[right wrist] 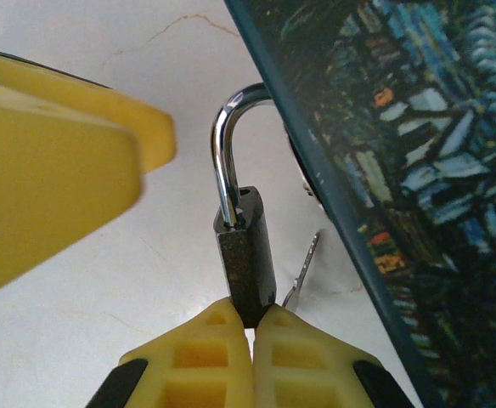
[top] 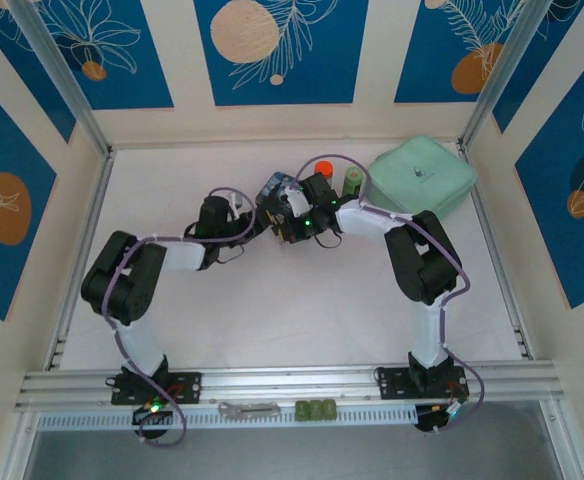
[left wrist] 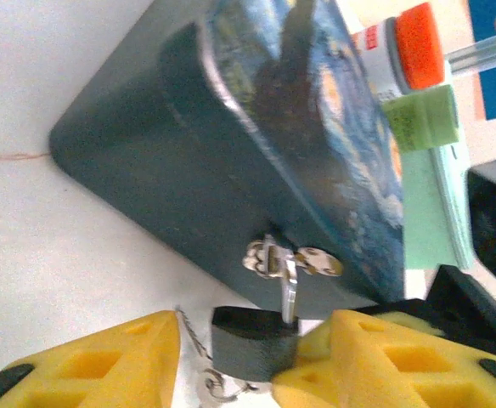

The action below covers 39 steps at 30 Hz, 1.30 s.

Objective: Unlock a padlock with a key

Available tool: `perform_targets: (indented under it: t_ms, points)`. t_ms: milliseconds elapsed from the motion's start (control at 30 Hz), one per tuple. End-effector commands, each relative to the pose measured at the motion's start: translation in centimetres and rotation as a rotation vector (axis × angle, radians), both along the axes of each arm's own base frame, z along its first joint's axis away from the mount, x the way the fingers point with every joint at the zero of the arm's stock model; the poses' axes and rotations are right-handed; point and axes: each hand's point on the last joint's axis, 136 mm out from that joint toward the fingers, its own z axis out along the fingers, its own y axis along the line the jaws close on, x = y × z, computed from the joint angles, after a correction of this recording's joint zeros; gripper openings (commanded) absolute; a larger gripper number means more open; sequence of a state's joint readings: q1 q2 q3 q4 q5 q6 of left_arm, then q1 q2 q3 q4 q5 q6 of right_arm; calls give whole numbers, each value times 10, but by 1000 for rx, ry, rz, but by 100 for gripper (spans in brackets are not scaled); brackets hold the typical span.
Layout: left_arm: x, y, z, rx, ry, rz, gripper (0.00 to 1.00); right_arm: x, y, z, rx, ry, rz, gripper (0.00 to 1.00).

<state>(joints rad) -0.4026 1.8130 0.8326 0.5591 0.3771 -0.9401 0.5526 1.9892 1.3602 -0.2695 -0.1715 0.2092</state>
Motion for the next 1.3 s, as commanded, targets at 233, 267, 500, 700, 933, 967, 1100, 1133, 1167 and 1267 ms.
perform_targets:
  t_ms: [233, 267, 500, 700, 933, 967, 1100, 1133, 1167, 1267]
  points:
    - [17, -21, 12, -68, -58, 35, 46, 4, 12, 8, 34, -36, 39, 0]
    - [17, -23, 10, -72, -55, 33, 45, 4, 12, 7, 33, -35, 39, 0]
    - [20, -32, 0, -84, -43, 28, 26, 2, 11, 9, 33, -39, 41, 0]
    - [20, -27, 0, -74, -53, 51, 0, -4, 9, 19, 46, -27, 42, 0]
    - [19, -16, -6, -95, -64, 121, 0, -23, -17, 56, 62, 37, -43, 43]
    - [19, -14, -6, -101, -72, 135, 0, -23, -21, 60, 68, 53, -73, 53]
    - [19, -10, -3, -118, -106, 171, 0, -6, -44, 64, 61, 93, -270, 60]
    - [18, -10, -2, -119, -115, 177, 0, 0, -49, 63, 56, 105, -323, 63]
    - [17, -9, -1, -119, -124, 185, 0, 8, -54, 61, 50, 117, -374, 64]
    - [15, -7, 0, -124, -139, 212, 0, 30, -65, 48, -4, 124, -504, 65]
